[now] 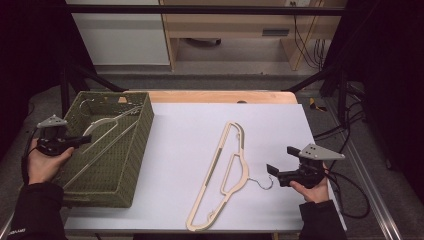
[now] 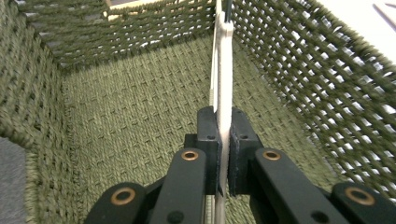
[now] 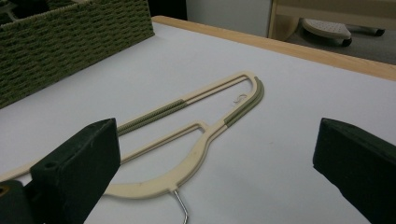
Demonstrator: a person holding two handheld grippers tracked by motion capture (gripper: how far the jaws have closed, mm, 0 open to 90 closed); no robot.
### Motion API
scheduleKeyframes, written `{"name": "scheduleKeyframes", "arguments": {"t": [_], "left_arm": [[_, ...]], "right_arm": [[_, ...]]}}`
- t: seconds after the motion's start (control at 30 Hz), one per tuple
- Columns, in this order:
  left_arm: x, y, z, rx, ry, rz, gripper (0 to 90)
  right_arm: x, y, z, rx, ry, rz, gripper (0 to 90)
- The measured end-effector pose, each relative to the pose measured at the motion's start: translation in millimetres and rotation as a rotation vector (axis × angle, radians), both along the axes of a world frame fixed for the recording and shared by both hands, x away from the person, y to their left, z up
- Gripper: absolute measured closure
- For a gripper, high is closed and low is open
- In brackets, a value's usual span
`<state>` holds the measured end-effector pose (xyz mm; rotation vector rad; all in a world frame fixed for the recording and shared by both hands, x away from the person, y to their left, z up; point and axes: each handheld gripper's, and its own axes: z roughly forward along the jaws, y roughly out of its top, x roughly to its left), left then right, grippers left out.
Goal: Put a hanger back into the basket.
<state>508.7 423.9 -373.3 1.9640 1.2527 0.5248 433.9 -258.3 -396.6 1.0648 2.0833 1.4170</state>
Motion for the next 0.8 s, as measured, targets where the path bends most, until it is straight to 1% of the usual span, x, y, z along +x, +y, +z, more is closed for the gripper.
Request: {"name": "scheduleKeyframes", "arguments": {"t": [0.03,0.07,0.1,0.2,0.23,0.27,0.3,0.33,0.37,0.4,0.47,0.5,0.53,0.57,0.67,0.7,0.8], "left_arm": [[-0.1,0.8,-0.5,-0.002,-0.003,0.004,84.9],[-0.2,2.1,-1.2,-0.005,-0.006,0.021,84.7],[0.0,3.0,-1.5,0.001,-0.011,0.026,84.6],[0.9,3.3,-1.8,0.037,-0.017,0.066,83.6],[1.3,3.7,-1.8,0.043,-0.010,0.078,83.1],[2.1,5.0,-2.2,0.061,-0.002,0.105,82.5],[2.2,6.5,-2.7,0.069,0.008,0.118,81.9],[2.2,7.7,-3.1,0.067,0.015,0.133,81.3],[2.4,10.5,-3.2,0.077,0.021,0.150,80.1],[2.2,12.4,-3.0,0.090,0.032,0.149,80.0],[2.7,14.8,-3.7,0.105,0.048,0.177,78.4],[3.1,15.2,-4.1,0.108,0.053,0.181,78.7],[4.1,15.2,-5.3,0.137,0.065,0.207,79.3],[4.9,15.3,-6.2,0.156,0.074,0.217,79.4],[8.8,16.5,-13.7,0.187,0.115,0.241,78.6],[9.2,17.0,-15.1,0.179,0.119,0.251,78.5],[9.6,18.2,-16.6,0.175,0.126,0.259,78.5]], "right_arm": [[-0.2,-0.3,0.2,-0.001,-0.001,0.000,1.4],[-0.3,-0.4,0.3,0.000,-0.001,-0.001,1.4],[-0.3,-0.6,0.4,0.001,-0.001,-0.001,1.4],[0.0,0.0,0.0,0.000,0.000,0.002,1.4],[0.2,0.4,-0.2,0.000,0.002,0.002,1.4],[0.4,0.6,-0.5,-0.004,0.002,0.002,1.4],[0.4,1.0,-0.7,-0.005,0.005,0.002,1.4],[0.6,1.2,-0.8,-0.006,0.005,0.003,1.4],[0.6,1.2,-0.9,-0.006,0.006,0.004,1.4],[0.7,1.3,-1.0,-0.006,0.006,0.004,1.4],[1.0,1.4,-1.3,-0.009,0.005,0.008,1.4],[1.2,1.5,-1.4,-0.010,0.004,0.009,1.4],[1.2,1.8,-1.5,-0.008,0.006,0.010,1.4],[1.3,2.0,-1.6,-0.010,0.007,0.007,1.4],[1.1,1.5,-1.3,-0.010,0.005,0.010,1.4],[1.0,1.2,-1.1,-0.009,0.005,0.010,1.4],[0.8,1.4,-1.0,-0.005,0.007,0.004,1.4]]}}
